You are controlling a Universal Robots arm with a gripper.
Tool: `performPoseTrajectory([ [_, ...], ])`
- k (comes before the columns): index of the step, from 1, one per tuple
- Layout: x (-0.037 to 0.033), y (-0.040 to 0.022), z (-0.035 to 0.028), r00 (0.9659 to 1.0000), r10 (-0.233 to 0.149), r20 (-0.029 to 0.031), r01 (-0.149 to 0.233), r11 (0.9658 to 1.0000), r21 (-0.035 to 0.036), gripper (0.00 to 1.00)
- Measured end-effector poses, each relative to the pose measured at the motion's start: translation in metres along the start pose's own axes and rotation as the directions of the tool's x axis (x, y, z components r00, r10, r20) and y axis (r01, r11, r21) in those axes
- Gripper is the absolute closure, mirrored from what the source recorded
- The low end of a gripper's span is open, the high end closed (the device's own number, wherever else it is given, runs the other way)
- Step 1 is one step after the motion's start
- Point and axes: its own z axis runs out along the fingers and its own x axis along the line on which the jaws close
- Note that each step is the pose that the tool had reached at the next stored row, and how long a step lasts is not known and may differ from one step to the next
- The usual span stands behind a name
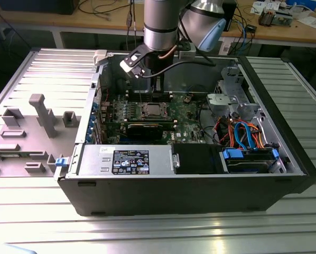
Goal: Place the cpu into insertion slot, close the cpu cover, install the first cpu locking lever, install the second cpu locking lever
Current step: 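Install the first cpu locking lever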
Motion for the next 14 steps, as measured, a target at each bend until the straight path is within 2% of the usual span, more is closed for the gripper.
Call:
performPoseTrajectory([
  [14,0.0000,0.0001,-0.0080,1.0000,0.000,0.0000,0.000,1.0000,0.0000,0.89],
])
